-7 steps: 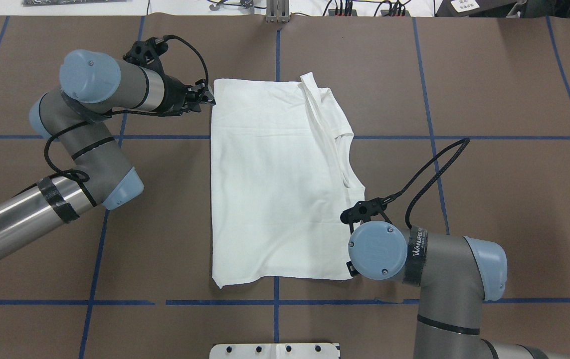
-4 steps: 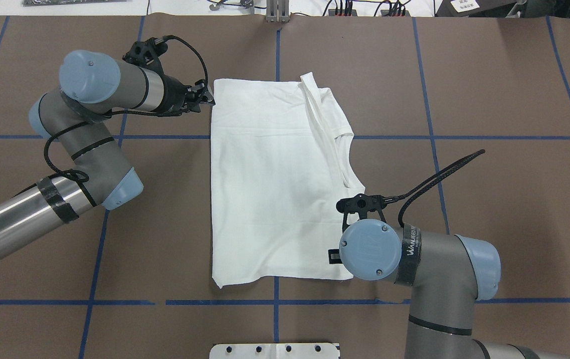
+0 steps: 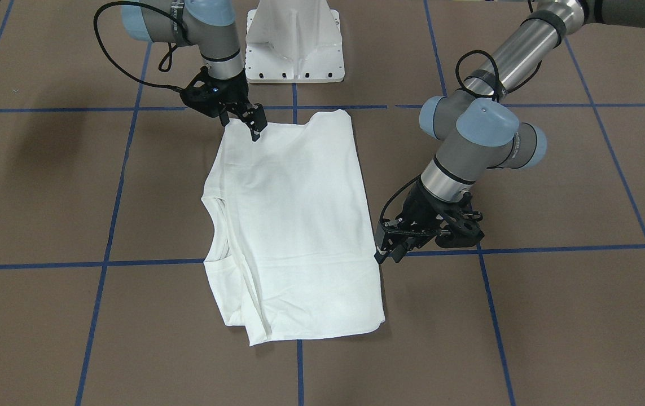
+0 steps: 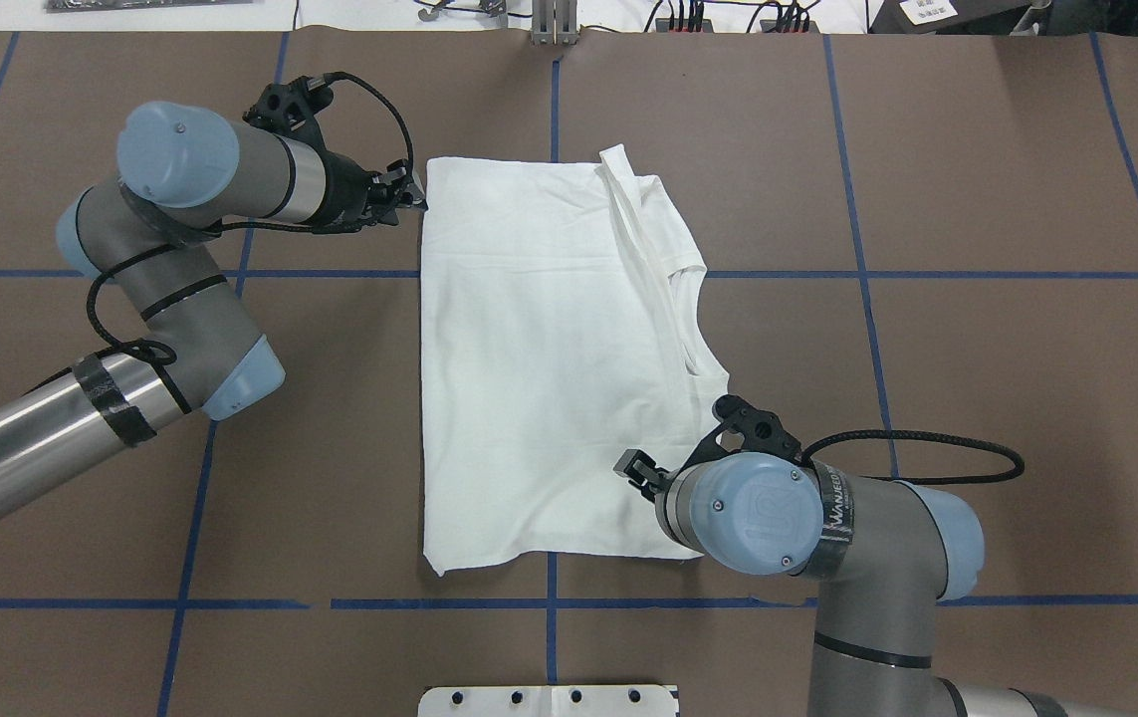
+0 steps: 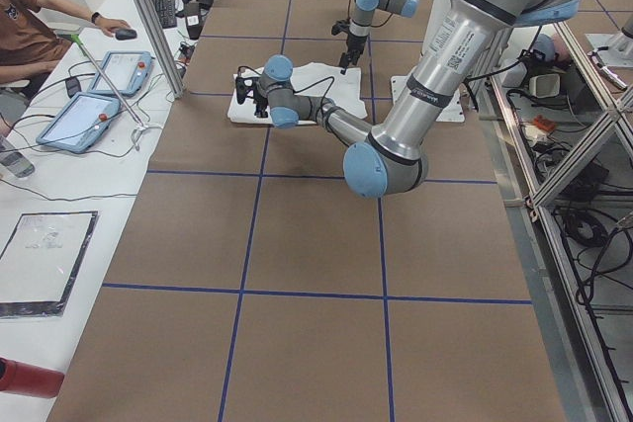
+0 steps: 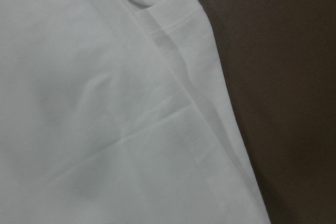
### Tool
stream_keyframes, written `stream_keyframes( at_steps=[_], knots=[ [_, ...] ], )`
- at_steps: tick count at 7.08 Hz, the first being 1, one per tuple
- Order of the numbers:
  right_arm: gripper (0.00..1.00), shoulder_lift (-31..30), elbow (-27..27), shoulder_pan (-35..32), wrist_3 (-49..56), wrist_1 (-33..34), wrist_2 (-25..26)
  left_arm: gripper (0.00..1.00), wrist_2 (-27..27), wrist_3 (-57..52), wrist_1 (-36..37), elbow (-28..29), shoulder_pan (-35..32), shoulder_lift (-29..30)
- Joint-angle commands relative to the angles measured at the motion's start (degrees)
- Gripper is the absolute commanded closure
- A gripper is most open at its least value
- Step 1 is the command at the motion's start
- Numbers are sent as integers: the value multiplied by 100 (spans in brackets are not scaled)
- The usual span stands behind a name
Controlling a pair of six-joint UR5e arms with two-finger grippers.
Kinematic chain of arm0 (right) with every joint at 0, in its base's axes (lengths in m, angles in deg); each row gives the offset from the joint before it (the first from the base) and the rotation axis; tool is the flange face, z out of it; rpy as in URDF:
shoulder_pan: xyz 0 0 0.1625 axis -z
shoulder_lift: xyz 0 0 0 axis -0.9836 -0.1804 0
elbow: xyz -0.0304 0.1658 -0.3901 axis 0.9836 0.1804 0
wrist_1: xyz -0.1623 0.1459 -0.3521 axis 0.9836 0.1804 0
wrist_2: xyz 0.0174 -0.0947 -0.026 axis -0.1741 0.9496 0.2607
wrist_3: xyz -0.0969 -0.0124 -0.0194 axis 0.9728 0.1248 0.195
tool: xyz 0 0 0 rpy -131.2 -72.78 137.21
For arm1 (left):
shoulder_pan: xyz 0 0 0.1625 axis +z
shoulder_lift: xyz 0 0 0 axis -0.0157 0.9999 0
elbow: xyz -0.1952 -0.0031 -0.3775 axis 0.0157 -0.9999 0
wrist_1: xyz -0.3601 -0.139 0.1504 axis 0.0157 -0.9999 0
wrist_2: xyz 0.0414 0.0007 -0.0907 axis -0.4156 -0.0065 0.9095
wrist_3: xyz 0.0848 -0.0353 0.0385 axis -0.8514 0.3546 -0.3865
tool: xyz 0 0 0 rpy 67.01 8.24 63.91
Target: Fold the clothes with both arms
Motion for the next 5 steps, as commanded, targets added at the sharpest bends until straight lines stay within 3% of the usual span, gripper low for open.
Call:
stream_keyframes(
  at_steps=[1, 3, 5],
  knots=[
    [6, -159, 61, 13, -269, -30, 3, 51, -7, 3, 0, -2, 0, -6],
    [13, -124, 96, 40, -269, -30, -6, 51, -16, 20, 9, -2, 9, -6],
    [34, -151, 96, 49, -269, -30, -6, 51, -16, 20, 9, -2, 9, -6]
  ],
)
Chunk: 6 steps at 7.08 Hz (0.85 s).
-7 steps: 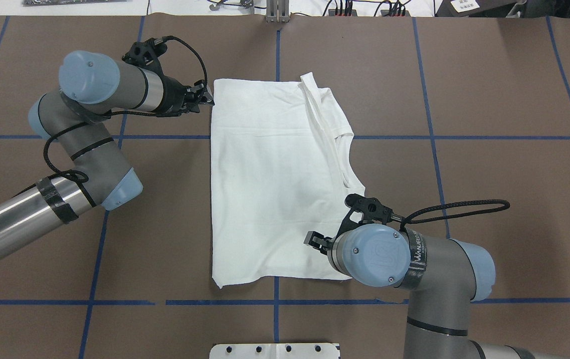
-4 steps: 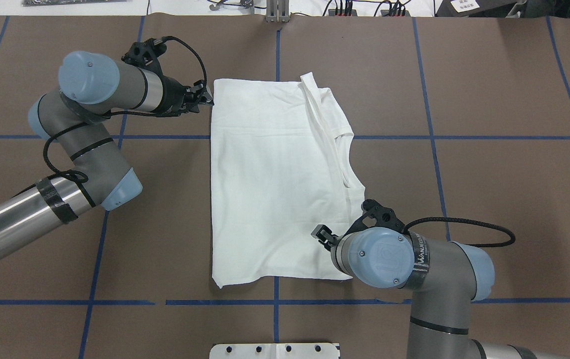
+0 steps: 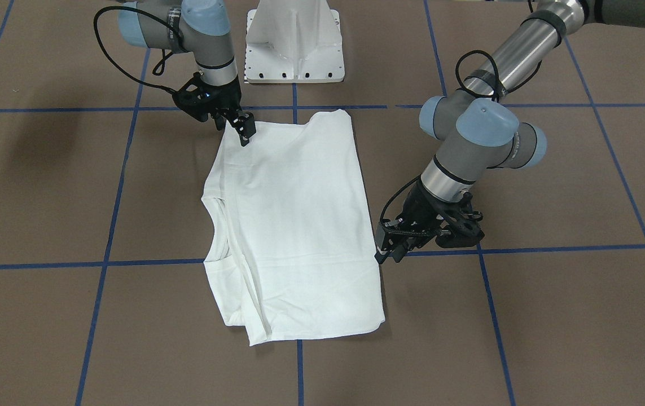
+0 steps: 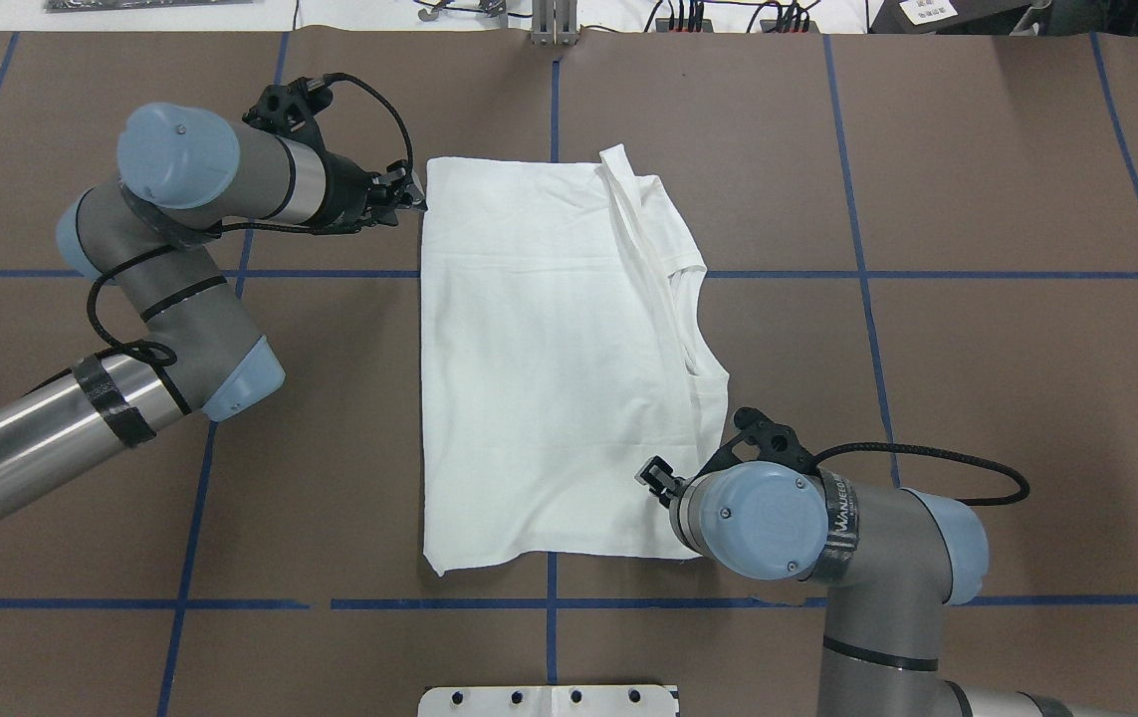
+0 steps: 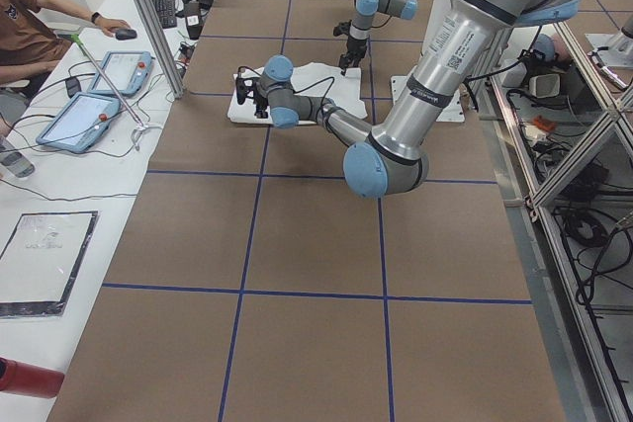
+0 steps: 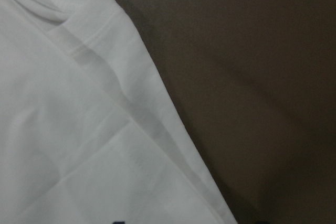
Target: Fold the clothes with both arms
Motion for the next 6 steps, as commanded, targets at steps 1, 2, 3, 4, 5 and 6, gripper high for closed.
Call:
stream_keyframes(
  at_steps=[1, 2, 3, 4, 5, 6],
  knots=[
    [44, -33, 11, 32, -1, 17, 0, 51, 0, 1, 0, 0, 1, -1],
    [79, -25, 11, 41, -1, 18, 0, 51, 0, 9, 0, 0, 1, -1],
    [100, -7, -24, 41, 17, 18, -44, 51, -9, 18, 0, 0, 1, -1],
    [100, -24, -15, 93, 17, 0, -27, 51, -9, 27, 0, -44, 1, -1],
    [100, -7, -59, 93, 17, 17, -27, 51, 0, 36, 0, -61, 1, -1],
    [100, 2, -129, 85, 8, 26, -44, 51, 0, 62, 0, -88, 1, -1]
  ],
)
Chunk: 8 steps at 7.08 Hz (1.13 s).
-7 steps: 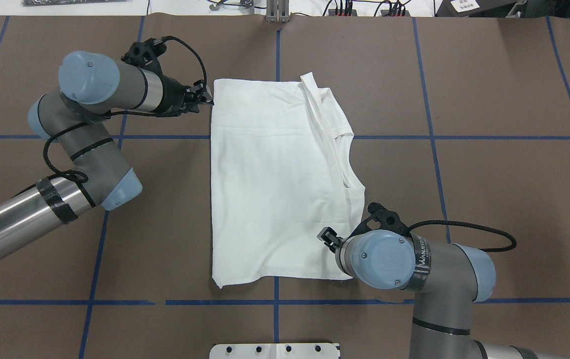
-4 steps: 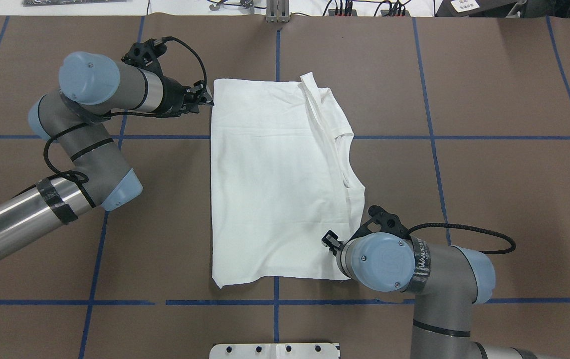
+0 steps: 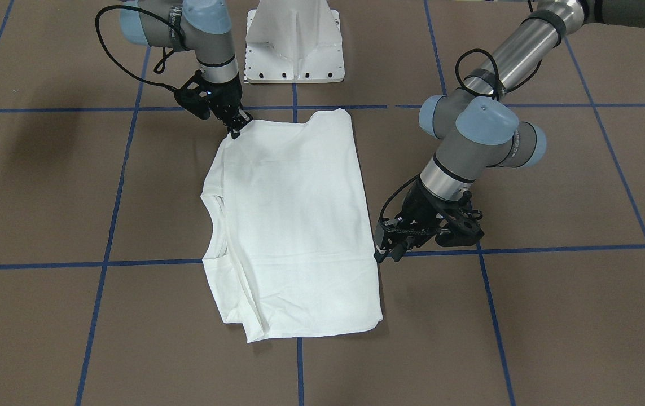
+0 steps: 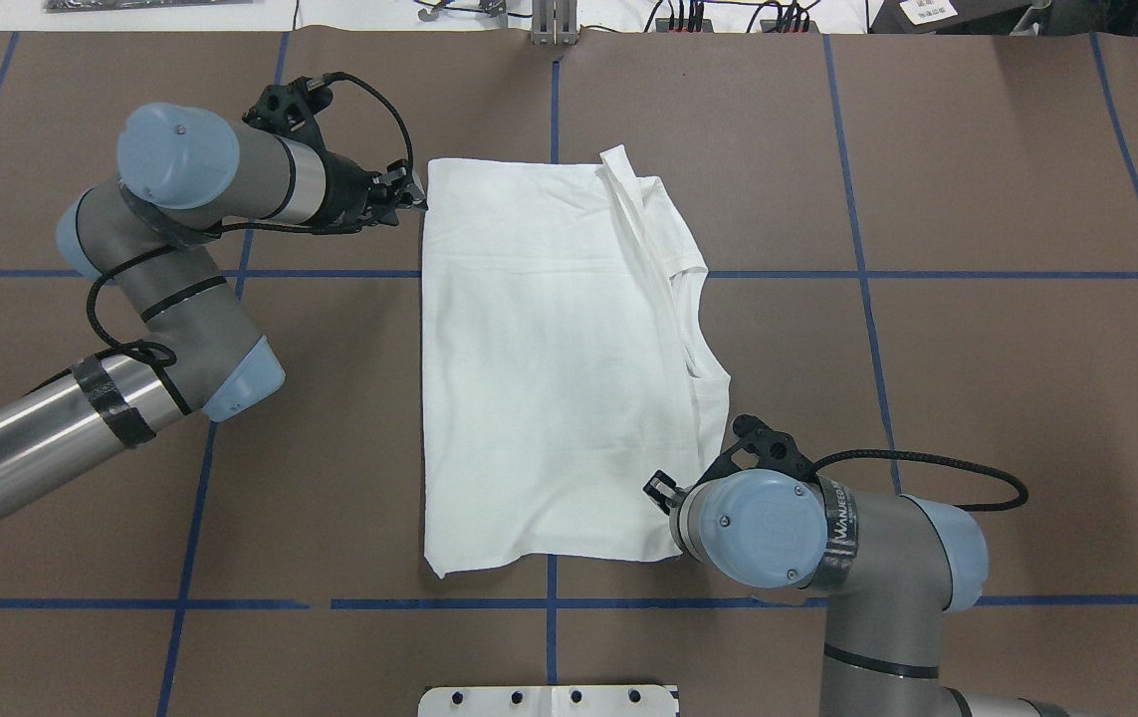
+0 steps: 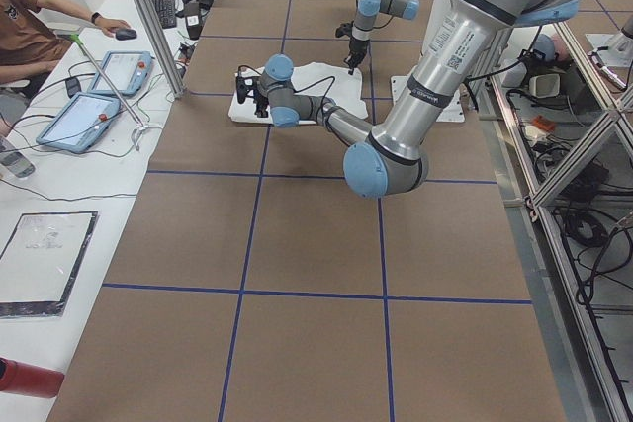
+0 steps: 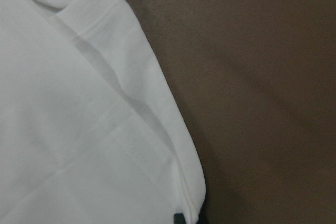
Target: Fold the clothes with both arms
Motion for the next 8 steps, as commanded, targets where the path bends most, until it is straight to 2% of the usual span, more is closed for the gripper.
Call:
stream_keyframes(
  at_steps=[1, 4, 5, 6, 7, 8],
  knots=[
    [100, -14, -115, -9, -6, 11, -5, 51, 12, 216, 0, -370, 69, -183],
    [100, -41, -344, -35, -6, 38, -22, 51, -102, 1321, 35, -1679, 657, -1079],
    [100, -41, -370, -35, -6, 38, -22, 51, -198, 1691, 131, -2257, 1042, -1490],
    [100, -41, -388, -44, -6, 46, -22, 50, -591, 2086, 236, -2768, 1646, -1981],
    [100, -50, -414, -35, -6, 38, -31, 48, -1169, 2272, 246, -2903, 2148, -2273],
    [100, -85, -415, -26, -6, 38, -31, 46, -1270, 2588, 281, -2966, 2466, -2337]
  ],
)
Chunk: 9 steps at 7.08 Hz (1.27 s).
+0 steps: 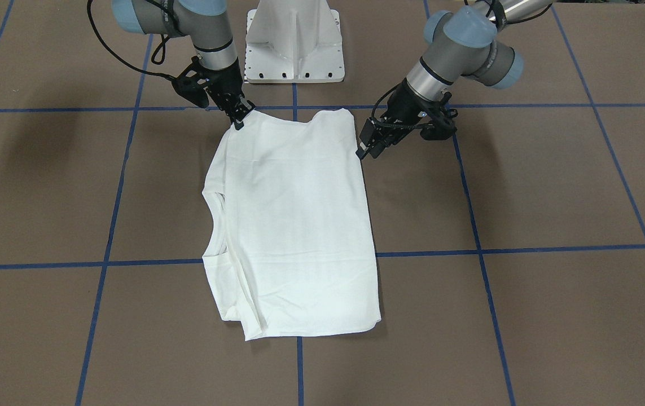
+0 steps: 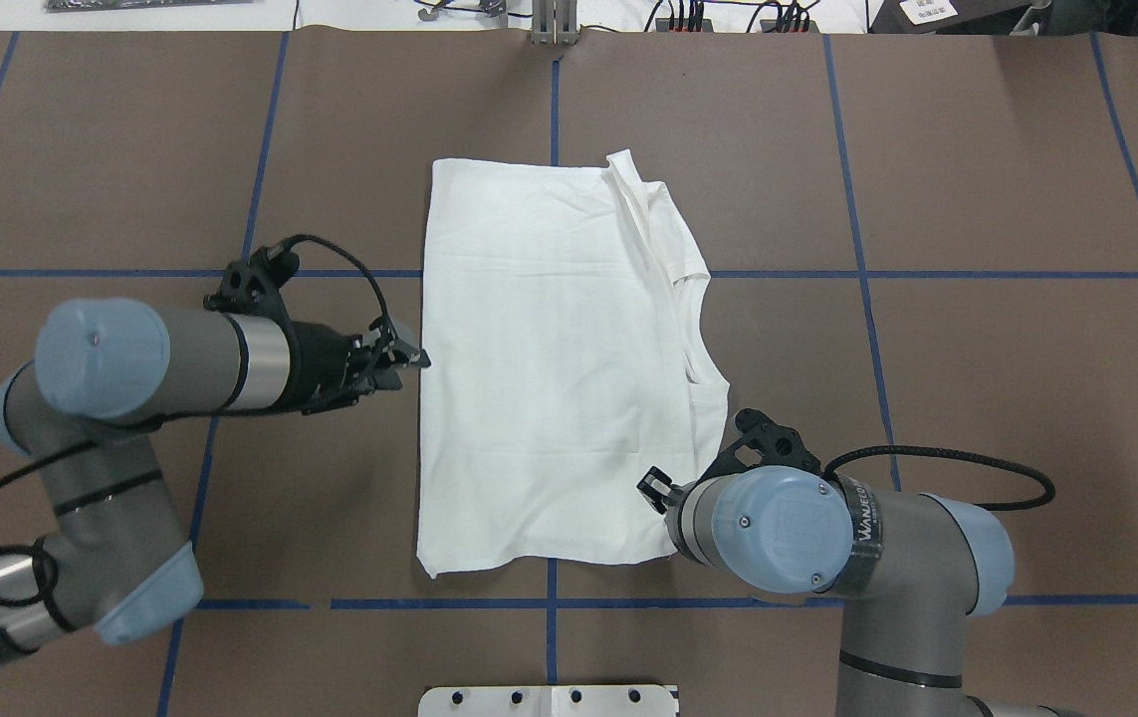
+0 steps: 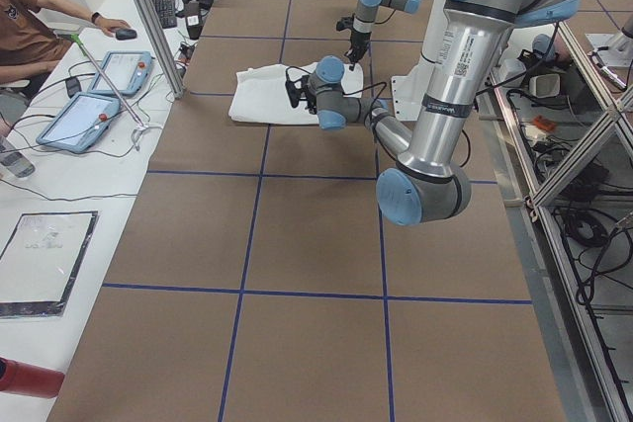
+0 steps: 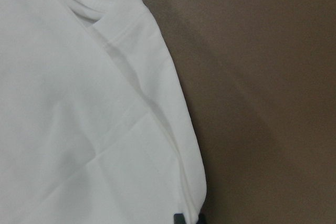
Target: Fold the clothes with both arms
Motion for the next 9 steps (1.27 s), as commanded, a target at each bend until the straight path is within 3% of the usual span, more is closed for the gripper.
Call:
stream_keyframes(
  at_steps=[1, 2, 6, 8, 9],
  knots=[
    [100, -29, -39, -1, 0, -2, -3, 46, -463, 649, 265, -218, 827, -206],
    [100, -29, -39, -1, 0, -2, -3, 46, -786, 835, 380, -236, 1187, -110],
    [100, -3, -39, 8, 0, -2, -3, 46, -816, 845, 390, -235, 1341, -100],
    [100, -2, -39, 8, 0, -2, -3, 36, -816, 845, 931, -245, 1410, -13],
    [100, 15, -48, 17, 0, -2, 6, 37, -816, 845, 1004, -245, 1420, 75]
  ],
)
